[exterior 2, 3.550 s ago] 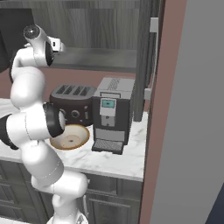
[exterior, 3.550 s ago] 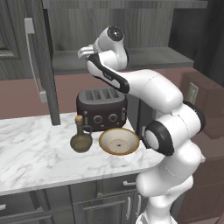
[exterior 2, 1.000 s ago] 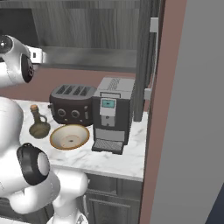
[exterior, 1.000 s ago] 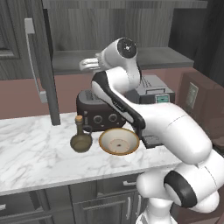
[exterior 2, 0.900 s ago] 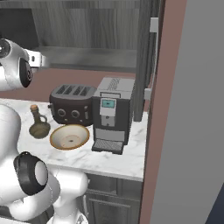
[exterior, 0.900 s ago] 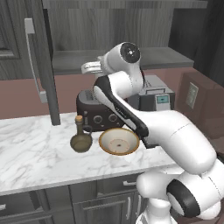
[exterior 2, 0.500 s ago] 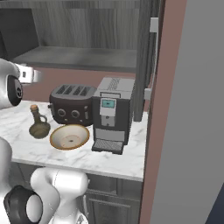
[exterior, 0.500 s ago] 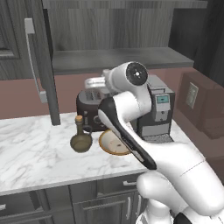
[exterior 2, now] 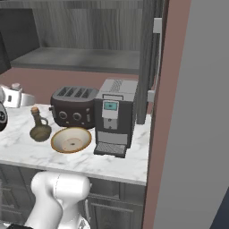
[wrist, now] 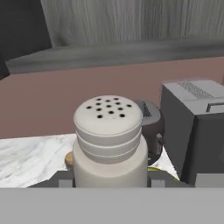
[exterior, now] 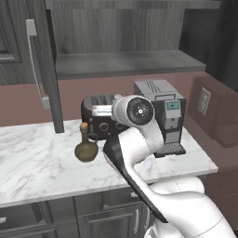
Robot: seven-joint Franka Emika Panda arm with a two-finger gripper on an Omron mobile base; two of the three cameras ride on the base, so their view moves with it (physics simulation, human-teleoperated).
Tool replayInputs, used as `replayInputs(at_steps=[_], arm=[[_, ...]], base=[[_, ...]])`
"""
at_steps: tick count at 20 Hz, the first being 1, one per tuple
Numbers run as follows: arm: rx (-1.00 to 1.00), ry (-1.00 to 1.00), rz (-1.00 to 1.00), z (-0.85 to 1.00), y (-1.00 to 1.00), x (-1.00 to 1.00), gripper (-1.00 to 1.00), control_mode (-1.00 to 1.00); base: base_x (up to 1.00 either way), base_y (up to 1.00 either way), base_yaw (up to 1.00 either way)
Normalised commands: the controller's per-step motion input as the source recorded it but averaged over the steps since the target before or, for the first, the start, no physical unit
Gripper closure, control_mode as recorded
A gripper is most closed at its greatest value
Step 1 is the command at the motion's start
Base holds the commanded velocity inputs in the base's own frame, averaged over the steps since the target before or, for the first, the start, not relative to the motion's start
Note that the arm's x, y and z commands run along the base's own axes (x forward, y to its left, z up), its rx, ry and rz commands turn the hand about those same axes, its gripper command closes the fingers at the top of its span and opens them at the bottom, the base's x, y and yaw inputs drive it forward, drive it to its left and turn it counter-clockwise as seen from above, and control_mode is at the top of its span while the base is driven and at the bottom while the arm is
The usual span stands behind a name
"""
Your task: Retrieve the bottle and the shaker from the cabinet and place them next to the mixing bowl on the counter. Then add garlic from the fridge to the mixing bowl.
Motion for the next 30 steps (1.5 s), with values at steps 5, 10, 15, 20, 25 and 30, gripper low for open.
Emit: replayInputs(at_steps=[5, 10, 15, 20, 25, 30], arm=[[0.0, 0.0, -0.21, -0.47, 0.0, -0.22, 1.0, -1.0], [0.0, 0.0, -0.24, -0.37, 0.0, -0.05, 1.0, -1.0], [0.0, 0.0, -0.27, -0.31, 0.0, 0.0, 1.0, -1.0], [0.02, 0.0, -0.25, -0.17, 0.0, 0.0, 1.0, -1.0], [0.05, 0.04, -0.07, -0.01, 0.0, 0.06, 1.0, -1.0], [0.02, 0.06, 0.0, 0.0, 0.0, 0.15, 1.0, -1.0]], base=[[0.0, 0.0, 0.0], [0.0, 0.0, 0.0], [0.0, 0.0, 0.0], [0.0, 0.0, 0.0], [0.0, 0.0, 0.0], [0.0, 0.0, 0.0]])
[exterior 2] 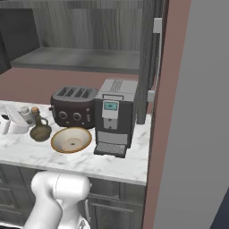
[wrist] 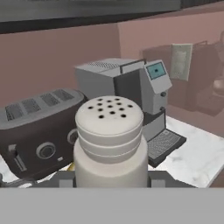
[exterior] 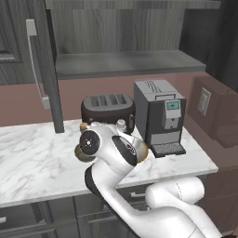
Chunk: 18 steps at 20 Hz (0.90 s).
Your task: Retrieve the bottle and the shaker from the cabinet and place them next to the mixing bowl on the counter. Then add garlic from the fridge to the mixing bowl.
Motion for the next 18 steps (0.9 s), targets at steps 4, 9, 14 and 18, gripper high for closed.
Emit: replayInputs(at_steps=[4, 9, 14, 18], arm=[[0.0, 0.16, 0.0, -0.08, 0.0, 0.12, 1.0, -1.0], [0.0, 0.15, 0.0, -0.4, 0.0, 0.07, 1.0, -1.0], [0.02, 0.15, 0.0, -0.47, 0.01, 0.1, 1.0, -1.0], [0.01, 0.11, 0.0, -0.41, 0.06, 0.11, 1.0, -1.0]], base=[[0.0, 0.0, 0.0], [0.0, 0.0, 0.0], [0.0, 0.0, 0.0], [0.0, 0.0, 0.0]])
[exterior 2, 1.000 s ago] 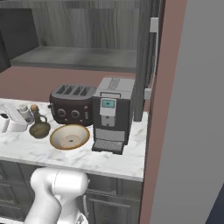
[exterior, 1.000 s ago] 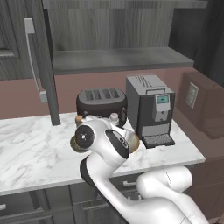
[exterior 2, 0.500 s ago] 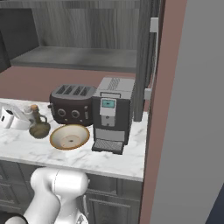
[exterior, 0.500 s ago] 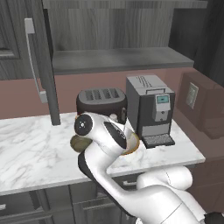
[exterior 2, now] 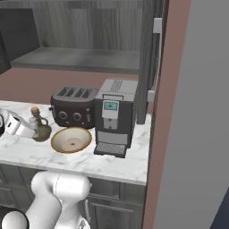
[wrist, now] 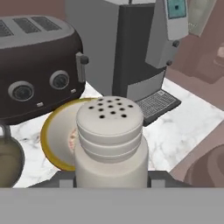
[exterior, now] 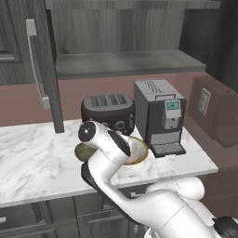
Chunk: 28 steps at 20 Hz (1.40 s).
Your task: Retrieve the bottle and the shaker from the cabinet and place them next to the mixing bowl on the counter. Then add garlic from the fridge to the mixing bowl.
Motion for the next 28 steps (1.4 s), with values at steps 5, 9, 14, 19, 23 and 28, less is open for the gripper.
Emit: replayInputs(at_steps=[5, 9, 14, 19, 23, 28], arm=[[0.01, 0.09, 0.0, -0.47, 0.06, 0.24, 1.0, -1.0], [0.0, 0.05, 0.01, -0.51, 0.1, 0.31, 1.0, -1.0], [0.0, 0.01, 0.0, -0.55, 0.2, 0.29, 1.0, -1.0], [0.0, 0.0, 0.0, -0.49, 0.36, 0.25, 1.0, -1.0], [0.0, 0.0, 0.0, -0.29, 0.53, 0.2, 1.0, -1.0], [0.0, 0.0, 0.0, -0.15, 0.54, 0.18, 1.0, -1.0]], base=[[0.0, 0.0, 0.0], [0.0, 0.0, 0.0], [0.0, 0.0, 0.0], [0.0, 0.0, 0.0], [0.0, 0.0, 0.0], [0.0, 0.0, 0.0]])
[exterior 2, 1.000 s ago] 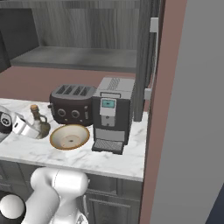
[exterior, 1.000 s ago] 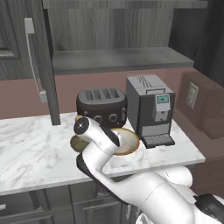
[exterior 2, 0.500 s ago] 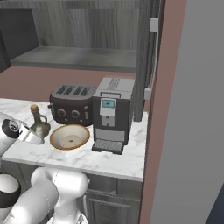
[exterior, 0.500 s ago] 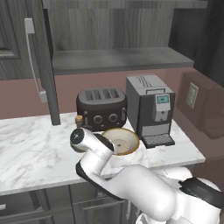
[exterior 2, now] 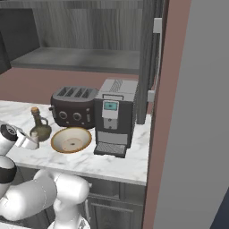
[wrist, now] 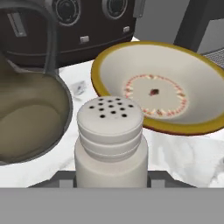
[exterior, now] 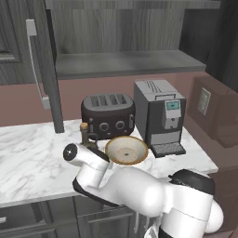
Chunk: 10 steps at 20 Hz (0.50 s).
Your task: Retrieve the bottle and the shaker from the cabinet and place them next to the mixing bowl on the counter. Then add garlic from the fridge to the mixing bowl.
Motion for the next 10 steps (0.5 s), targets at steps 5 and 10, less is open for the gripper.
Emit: replayInputs(at_steps=[5, 10], arm=[[0.0, -0.01, -0.02, -0.1, 0.22, 0.03, 1.0, -1.0], [0.0, -0.03, -0.04, -0.09, 0.0, 0.01, 1.0, -1.0]], base=[[0.0, 0.0, 0.0], [0.0, 0.0, 0.0]])
